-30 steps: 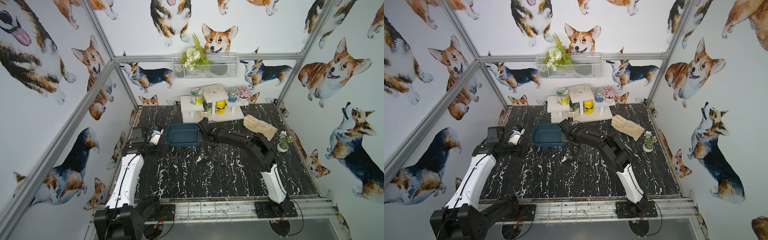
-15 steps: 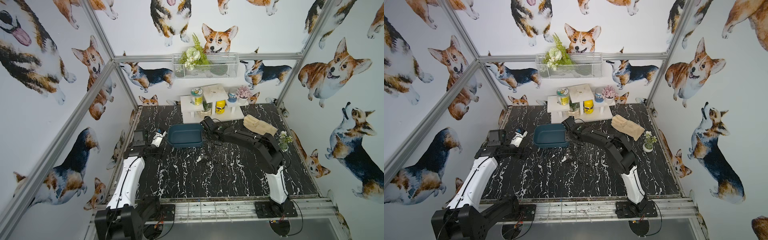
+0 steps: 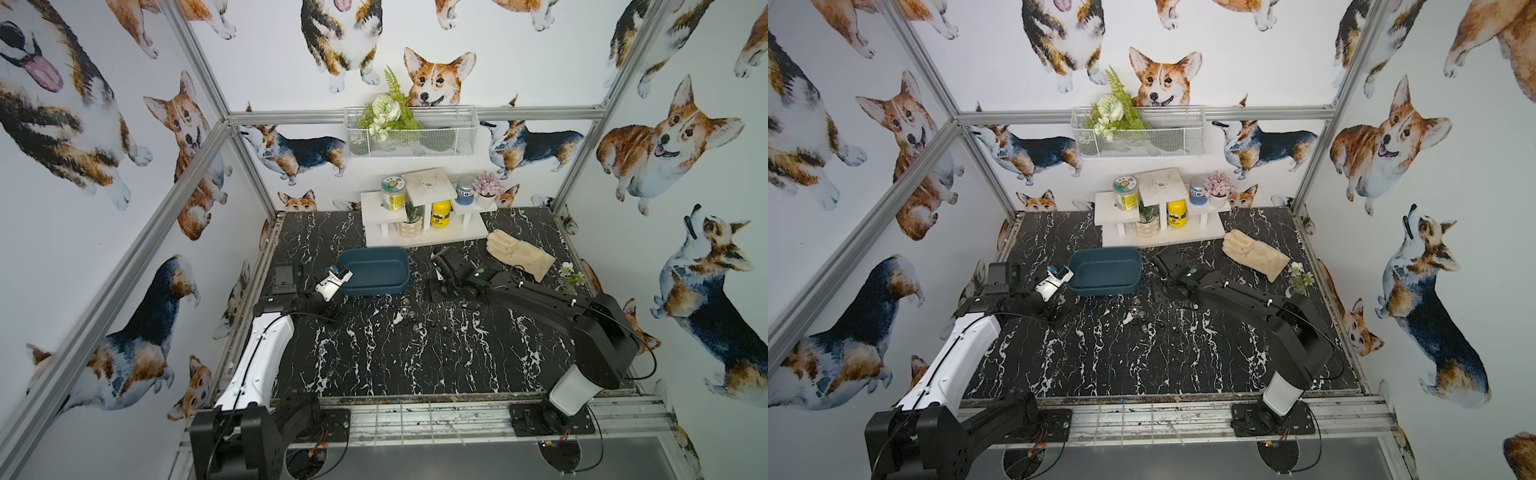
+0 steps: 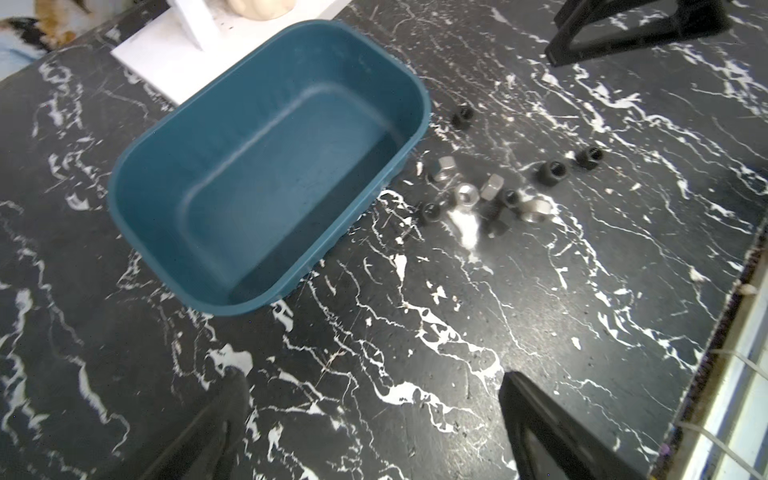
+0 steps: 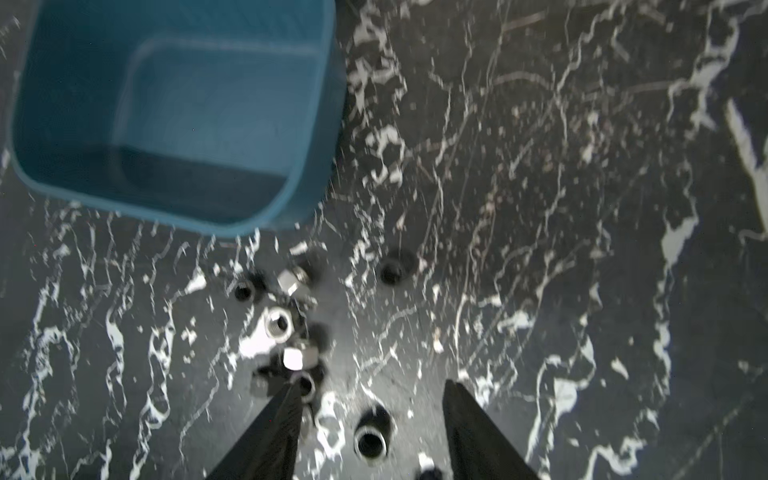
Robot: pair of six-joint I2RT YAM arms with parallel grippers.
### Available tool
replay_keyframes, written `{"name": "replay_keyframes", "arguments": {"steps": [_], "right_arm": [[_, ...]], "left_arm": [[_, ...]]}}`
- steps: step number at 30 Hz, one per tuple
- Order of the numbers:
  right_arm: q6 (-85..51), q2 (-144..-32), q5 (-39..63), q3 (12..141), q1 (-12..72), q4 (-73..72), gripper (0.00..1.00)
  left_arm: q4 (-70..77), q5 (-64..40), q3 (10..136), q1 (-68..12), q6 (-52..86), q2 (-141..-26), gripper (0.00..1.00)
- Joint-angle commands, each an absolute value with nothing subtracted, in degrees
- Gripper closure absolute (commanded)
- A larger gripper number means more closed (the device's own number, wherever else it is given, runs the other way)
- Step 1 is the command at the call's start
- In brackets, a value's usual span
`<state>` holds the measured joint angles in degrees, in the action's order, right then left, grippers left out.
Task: Put the nuts on the desktop into the storage box
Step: Adjust the storage box at the center of the board, then pick up the nut from the center of the board.
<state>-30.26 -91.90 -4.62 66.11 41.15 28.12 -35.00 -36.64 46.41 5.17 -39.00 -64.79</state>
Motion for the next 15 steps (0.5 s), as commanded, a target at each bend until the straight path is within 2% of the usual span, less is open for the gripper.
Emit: {"name": "replay_keyframes", "arguments": {"steps": [1, 8, 11, 15], "right_arm": [[-33.71, -88.42, -6.36, 62.89, 42.67, 34.78, 0.39], [-39.19, -88.28, -7.38, 58.24, 46.33, 38.49, 0.43], [-42.79, -89.56, -8.68, 57.73, 46.45, 39.91, 0.49], [-44.74, -89.59, -8.13, 56.17, 46.41, 38.75, 0.51]], "left_arm": [[-33.81, -40.29, 46.15, 4.92, -42.45, -66.07, 0.00], [-31.64, -40.77, 45.15, 3.91, -40.86, -68.42, 0.00], [-32.07, -40.47, 44.53, 2.95, -41.07, -68.73, 0.00], [-31.67, -40.95, 43.53, 2.35, -41.05, -69.25, 0.00]]}}
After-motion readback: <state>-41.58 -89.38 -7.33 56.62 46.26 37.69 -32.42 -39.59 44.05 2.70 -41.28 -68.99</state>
